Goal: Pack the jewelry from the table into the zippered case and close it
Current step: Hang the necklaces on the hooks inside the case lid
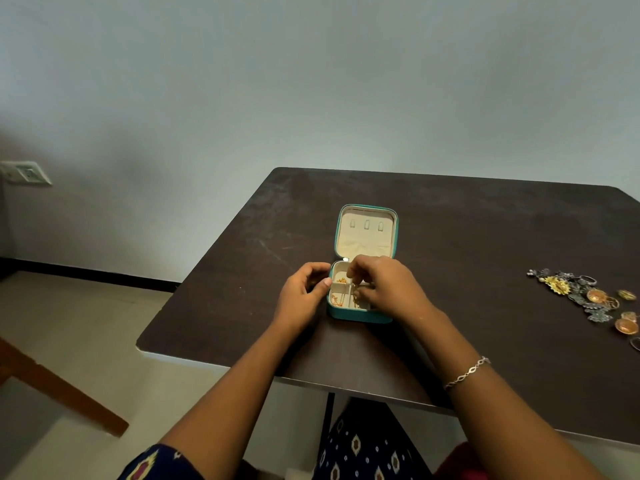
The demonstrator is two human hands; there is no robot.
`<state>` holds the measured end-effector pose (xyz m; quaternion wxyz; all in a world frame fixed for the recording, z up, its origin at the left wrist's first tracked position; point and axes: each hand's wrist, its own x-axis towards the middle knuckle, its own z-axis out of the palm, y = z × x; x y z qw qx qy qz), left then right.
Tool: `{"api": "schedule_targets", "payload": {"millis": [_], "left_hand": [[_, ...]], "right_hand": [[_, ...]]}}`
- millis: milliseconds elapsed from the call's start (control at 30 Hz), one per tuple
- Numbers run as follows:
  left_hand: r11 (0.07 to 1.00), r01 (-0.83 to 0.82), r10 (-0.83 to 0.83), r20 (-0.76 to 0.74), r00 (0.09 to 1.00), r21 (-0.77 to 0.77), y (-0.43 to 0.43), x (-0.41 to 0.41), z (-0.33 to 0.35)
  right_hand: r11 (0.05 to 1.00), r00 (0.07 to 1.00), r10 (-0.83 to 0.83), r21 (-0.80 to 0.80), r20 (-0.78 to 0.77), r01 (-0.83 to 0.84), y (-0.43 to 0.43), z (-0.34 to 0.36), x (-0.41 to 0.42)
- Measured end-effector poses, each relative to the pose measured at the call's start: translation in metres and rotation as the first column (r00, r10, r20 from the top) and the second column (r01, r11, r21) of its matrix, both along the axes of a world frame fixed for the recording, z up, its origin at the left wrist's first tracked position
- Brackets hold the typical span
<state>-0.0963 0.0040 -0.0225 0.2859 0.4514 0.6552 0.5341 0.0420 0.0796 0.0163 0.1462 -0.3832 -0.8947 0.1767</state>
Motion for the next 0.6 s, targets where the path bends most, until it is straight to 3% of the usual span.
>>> {"api": "schedule_targets", "payload": {"millis": [233, 467, 600], "left_hand": [[0.999, -0.037, 0.037, -0.002, 0.999, 0.021, 0.000, 0.002, 0.002], [0.991, -0.047, 0.071, -0.193, 0.979, 0.127, 0.003, -0.002, 0.026], [0.993, 0.054, -0.034, -0.192, 0.981, 0.104, 0.007, 0.003, 0.043]], "right_hand": [[1.000, 0.999, -0.016, 0.004, -0.040, 0.016, 0.003, -0.005, -0.005], [0.996, 0.954, -0.034, -0.094, -0.299, 0.006, 0.008, 0.011, 0.001], [0.984, 0.925, -0.018, -0.170, -0.380, -0.051, 0.014, 0.029, 0.006]]}}
